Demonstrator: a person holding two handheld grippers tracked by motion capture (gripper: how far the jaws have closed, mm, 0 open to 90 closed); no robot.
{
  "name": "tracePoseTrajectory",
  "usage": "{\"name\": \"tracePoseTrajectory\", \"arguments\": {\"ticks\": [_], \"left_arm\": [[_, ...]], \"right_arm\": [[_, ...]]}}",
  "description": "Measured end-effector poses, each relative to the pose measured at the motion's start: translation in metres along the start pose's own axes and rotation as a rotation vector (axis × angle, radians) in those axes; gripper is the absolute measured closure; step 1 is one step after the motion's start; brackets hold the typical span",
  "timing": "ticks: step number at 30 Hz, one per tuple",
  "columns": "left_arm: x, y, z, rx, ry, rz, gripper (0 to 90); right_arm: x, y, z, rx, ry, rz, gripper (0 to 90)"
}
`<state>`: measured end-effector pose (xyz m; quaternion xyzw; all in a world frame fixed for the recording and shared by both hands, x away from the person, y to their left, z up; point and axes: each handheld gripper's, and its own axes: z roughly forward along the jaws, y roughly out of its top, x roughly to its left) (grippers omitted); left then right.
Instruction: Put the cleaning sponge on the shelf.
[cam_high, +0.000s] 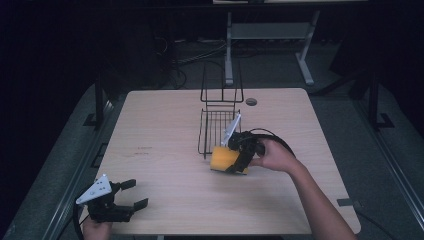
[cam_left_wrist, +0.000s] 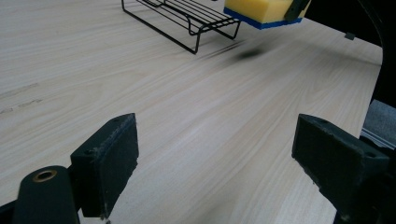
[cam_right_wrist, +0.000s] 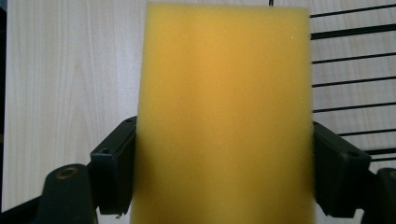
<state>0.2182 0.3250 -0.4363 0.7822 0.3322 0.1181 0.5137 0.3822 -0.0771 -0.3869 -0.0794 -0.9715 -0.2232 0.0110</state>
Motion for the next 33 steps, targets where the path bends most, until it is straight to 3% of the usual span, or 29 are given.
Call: {"name": "tracePoseTrajectory", "arguments": {"ticks": [3,13,20,25,33], "left_arm": [[0.0,0.0,0.0,-0.002,0.001,-0.003,14.1],[0.001,-0.001,0.0,-0.005,-0.007,-0.009,14.0],[0.001,-0.001,0.001,-0.007,-0.015,-0.014,14.0],[0.002,-0.001,0.0,-0.008,-0.012,-0.012,14.1],[0.002,-0.001,0.0,-0.006,-0.012,-0.009,14.0]], "right_arm": [[-0.003,0.001,0.001,0.015,-0.006,-0.002,21.7],[-0.013,0.012,0.0,-0.012,-0.004,-0.013,21.7],[-0.019,0.018,0.001,0.011,-0.009,-0.02,21.7],[-0.026,0.02,0.001,-0.011,0.003,-0.011,21.7],[-0.034,0.025,0.006,0.001,0.016,-0.002,21.6]]}}
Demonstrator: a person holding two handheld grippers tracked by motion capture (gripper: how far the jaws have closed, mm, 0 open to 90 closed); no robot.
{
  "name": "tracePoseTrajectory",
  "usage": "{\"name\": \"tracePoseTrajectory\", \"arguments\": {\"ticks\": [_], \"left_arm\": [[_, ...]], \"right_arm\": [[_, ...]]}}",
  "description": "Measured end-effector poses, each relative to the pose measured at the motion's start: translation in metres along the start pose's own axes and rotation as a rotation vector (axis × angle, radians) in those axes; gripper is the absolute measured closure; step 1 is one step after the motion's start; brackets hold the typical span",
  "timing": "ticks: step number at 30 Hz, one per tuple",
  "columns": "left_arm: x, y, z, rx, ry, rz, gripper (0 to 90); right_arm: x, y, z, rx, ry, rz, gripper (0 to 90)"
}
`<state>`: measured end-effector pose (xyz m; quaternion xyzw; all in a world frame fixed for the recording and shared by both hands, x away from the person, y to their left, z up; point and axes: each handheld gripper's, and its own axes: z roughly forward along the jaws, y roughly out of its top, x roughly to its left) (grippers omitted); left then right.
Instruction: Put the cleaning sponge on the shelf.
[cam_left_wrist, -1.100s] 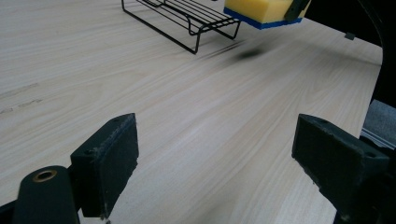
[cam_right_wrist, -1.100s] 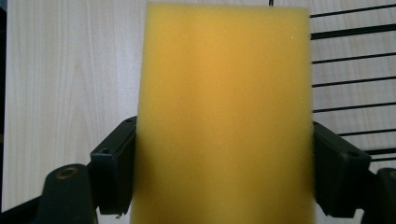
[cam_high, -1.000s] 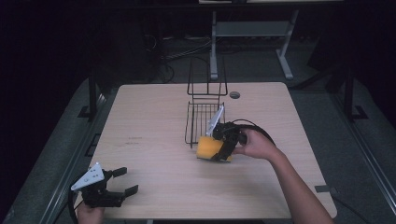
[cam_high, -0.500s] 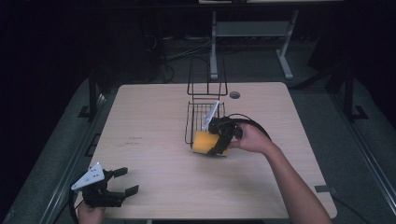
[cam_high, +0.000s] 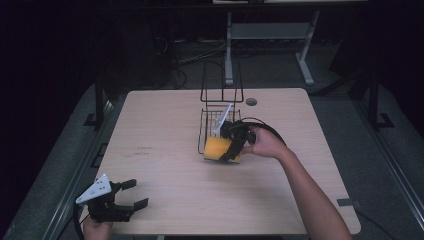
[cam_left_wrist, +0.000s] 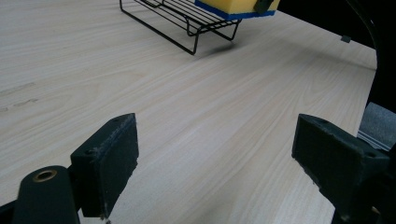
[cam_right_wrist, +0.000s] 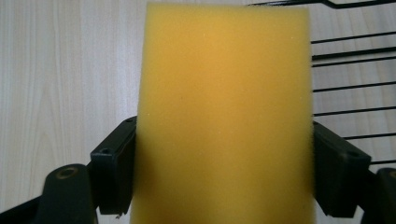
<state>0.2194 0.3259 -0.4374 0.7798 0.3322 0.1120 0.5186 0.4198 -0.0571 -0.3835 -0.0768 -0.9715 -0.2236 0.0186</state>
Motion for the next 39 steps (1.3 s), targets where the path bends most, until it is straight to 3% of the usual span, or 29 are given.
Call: {"name": "tracePoseTrajectory", "arguments": {"ticks": [7,11,17,20,24,28,31,35,39], "left_arm": [[0.001,0.0,0.0,-0.004,-0.005,-0.002,14.0],[0.0,0.0,0.0,-0.001,-0.003,0.001,14.0],[0.0,0.0,0.001,-0.001,-0.003,0.0,14.1],[0.0,0.0,0.001,0.0,-0.004,-0.003,14.1],[0.0,0.0,0.002,0.002,-0.006,-0.002,14.0],[-0.001,0.001,0.002,0.006,-0.006,0.004,14.1],[-0.001,0.001,0.002,0.007,-0.006,0.005,14.0],[0.0,0.001,0.002,0.003,-0.005,0.001,14.0],[0.0,0.0,-0.001,-0.002,-0.001,0.004,14.0]], "right_arm": [[-0.005,0.002,-0.002,-0.011,0.003,0.003,21.6],[-0.011,-0.001,-0.002,-0.007,0.004,0.028,21.7],[-0.017,0.002,-0.005,0.024,-0.008,0.026,21.7],[-0.022,0.003,-0.007,0.006,0.004,0.042,21.6],[-0.028,0.006,-0.004,0.057,-0.004,0.041,21.6],[-0.035,0.011,-0.003,0.043,0.01,0.052,21.6],[-0.036,0.014,-0.002,0.072,-0.005,0.046,21.6],[-0.04,0.019,-0.002,0.078,0.009,0.048,21.7],[-0.048,0.017,0.001,0.061,0.01,0.065,21.7]]}}
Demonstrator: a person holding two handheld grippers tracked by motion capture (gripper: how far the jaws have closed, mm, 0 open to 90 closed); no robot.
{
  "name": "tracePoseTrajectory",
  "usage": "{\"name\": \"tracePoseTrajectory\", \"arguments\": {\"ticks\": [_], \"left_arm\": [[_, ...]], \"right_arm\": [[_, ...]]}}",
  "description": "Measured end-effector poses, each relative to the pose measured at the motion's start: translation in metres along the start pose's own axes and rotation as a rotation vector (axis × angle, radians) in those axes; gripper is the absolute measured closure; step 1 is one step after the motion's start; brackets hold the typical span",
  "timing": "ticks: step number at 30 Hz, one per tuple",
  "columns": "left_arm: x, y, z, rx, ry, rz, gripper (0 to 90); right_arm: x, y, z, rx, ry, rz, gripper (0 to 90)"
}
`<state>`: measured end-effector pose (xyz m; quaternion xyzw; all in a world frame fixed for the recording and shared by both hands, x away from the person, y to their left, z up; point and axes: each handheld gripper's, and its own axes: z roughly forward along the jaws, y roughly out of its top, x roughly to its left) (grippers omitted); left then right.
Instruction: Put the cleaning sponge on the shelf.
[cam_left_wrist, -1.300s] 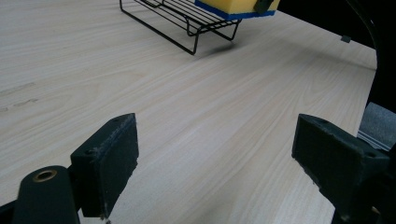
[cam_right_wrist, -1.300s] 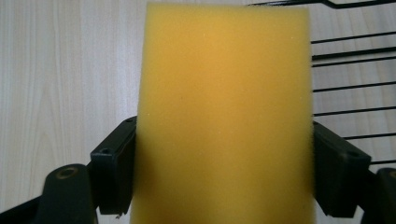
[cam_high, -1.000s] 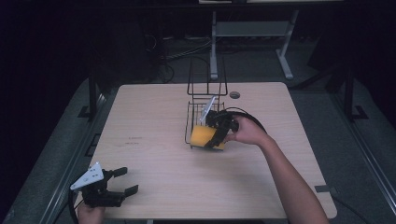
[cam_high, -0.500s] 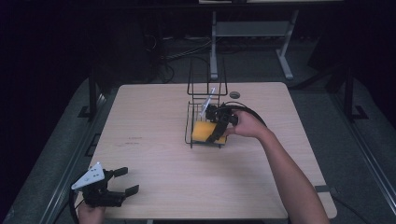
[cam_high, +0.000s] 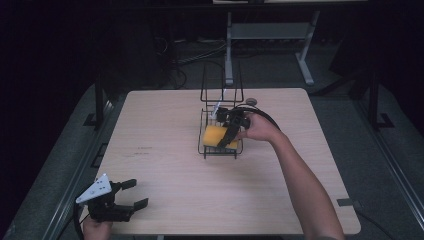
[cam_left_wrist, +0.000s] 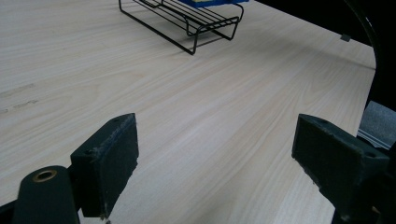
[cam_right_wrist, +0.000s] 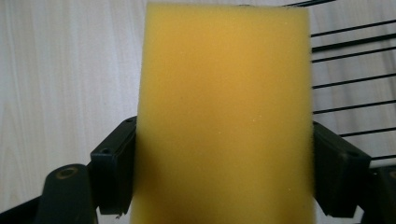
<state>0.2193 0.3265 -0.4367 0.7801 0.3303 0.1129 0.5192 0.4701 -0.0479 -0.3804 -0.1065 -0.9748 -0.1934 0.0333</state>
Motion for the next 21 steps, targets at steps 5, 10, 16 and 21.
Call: {"name": "tracePoseTrajectory", "arguments": {"ticks": [5,10,16,21], "left_arm": [[0.002,-0.001,-0.002,-0.01,0.002,-0.011,14.0],[0.001,-0.001,-0.002,-0.011,0.002,-0.011,14.0],[0.001,-0.001,-0.002,-0.007,0.0,-0.01,14.0],[0.001,-0.001,-0.002,-0.006,0.001,-0.01,14.0]], "right_arm": [[-0.004,0.006,0.003,0.027,-0.018,0.004,21.7],[-0.011,0.009,0.008,0.025,-0.019,0.02,21.6],[-0.018,0.006,0.019,0.039,-0.024,0.024,21.6],[-0.02,0.005,0.026,0.04,-0.018,0.027,21.5]]}}
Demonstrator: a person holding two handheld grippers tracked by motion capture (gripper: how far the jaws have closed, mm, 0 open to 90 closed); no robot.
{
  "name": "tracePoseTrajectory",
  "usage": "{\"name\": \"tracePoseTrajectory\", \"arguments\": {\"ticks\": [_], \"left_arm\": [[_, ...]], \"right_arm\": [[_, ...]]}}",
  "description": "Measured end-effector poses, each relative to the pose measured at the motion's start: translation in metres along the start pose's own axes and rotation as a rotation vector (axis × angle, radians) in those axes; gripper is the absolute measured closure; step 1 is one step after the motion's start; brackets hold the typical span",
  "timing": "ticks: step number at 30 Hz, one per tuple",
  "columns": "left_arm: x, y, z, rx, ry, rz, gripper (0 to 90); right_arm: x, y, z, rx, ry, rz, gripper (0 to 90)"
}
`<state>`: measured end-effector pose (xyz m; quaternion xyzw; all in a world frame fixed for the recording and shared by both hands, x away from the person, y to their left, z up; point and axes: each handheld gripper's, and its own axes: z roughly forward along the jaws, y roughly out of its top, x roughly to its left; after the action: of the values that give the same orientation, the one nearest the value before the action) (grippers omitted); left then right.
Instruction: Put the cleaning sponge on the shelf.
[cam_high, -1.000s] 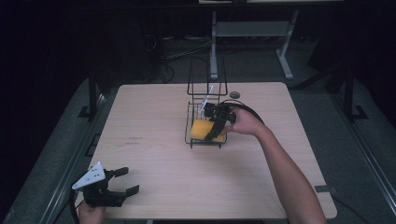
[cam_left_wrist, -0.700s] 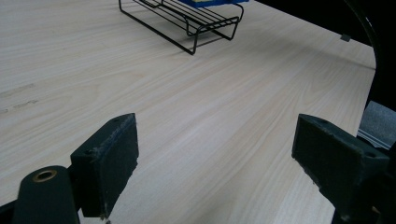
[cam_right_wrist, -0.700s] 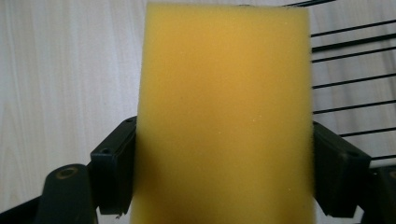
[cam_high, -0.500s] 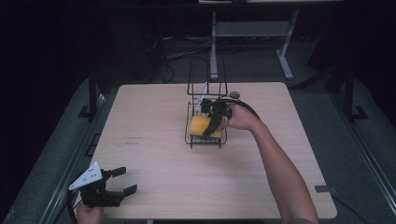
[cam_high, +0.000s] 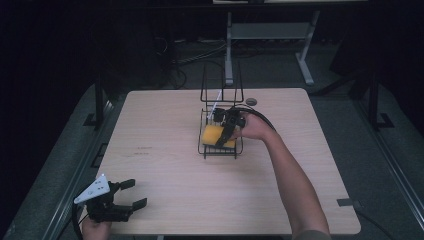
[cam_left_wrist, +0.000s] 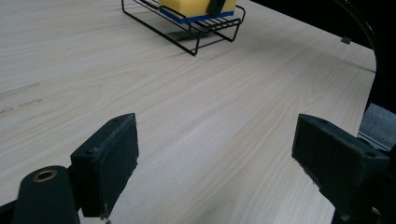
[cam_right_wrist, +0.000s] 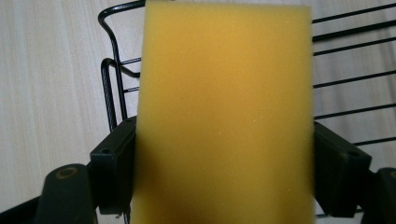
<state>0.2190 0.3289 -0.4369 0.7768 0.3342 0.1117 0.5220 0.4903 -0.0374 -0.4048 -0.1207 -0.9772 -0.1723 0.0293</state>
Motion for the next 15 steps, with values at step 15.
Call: {"name": "tracePoseTrajectory", "arguments": {"ticks": [15], "left_arm": [[-0.0009,-0.0001,0.0011,0.006,0.001,0.004,14.1]], "right_arm": [[0.0024,-0.0074,0.0028,-0.049,0.014,0.033,17.6]]}}
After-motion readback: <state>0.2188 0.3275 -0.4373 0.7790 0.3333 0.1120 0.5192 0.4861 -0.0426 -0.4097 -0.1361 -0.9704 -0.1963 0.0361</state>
